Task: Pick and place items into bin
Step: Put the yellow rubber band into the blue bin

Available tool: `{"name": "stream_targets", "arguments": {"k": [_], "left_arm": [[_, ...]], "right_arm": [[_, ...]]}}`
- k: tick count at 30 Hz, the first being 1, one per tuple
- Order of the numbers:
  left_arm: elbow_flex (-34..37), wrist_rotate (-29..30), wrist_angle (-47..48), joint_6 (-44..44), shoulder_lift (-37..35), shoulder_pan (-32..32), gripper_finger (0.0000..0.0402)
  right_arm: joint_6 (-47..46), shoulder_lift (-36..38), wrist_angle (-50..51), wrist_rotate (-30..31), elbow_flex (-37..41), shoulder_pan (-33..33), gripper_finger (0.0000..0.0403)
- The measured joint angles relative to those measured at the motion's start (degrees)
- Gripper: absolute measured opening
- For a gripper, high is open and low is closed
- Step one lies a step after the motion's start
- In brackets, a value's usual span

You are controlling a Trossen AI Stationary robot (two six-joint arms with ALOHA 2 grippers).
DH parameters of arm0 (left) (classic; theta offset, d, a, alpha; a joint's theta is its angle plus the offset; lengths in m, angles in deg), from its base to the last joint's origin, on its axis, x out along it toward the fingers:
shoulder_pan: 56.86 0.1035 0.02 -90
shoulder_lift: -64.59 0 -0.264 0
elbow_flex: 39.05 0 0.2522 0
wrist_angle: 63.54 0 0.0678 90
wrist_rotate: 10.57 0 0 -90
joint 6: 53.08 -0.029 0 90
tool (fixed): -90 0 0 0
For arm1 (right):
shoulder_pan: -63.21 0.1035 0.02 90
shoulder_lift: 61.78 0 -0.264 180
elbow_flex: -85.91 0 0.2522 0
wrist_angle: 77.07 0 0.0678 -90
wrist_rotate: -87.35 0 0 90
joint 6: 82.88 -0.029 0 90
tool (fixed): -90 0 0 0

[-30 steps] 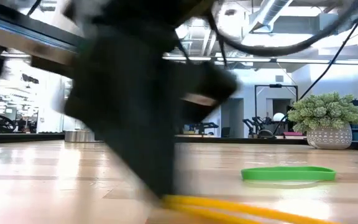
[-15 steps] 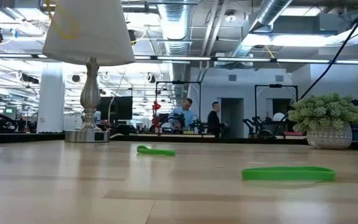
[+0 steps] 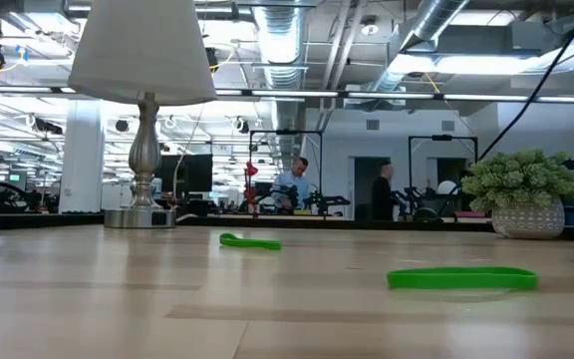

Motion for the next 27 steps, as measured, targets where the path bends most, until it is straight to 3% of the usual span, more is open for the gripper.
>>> {"name": "stream_targets", "arguments": {"k": [4,11,17,27], "left_arm": [[5.2,-3.4,-0.5,6.3,-1.0,-1.7,0.0],[11.9,-8.3,-10.7,9.3,-1.4,-2.9,0.0],[15.2,-8.4,-7.9,17.3,-1.4,-1.5,0.0],[15.6,-8.8,-6.4,16.2,-1.4,1.4,0.0037]], "right_arm": [[0.0,-2.9,0.2,-0.5,0.1,-0.5,0.0113],[0.0,-8.7,0.6,-1.7,0.1,-0.7,0.0113],[-6.6,-10.6,-0.6,-11.2,0.1,-3.4,0.0113],[-5.6,-10.5,-0.2,-12.4,0.1,-7.9,0.0113]]}}
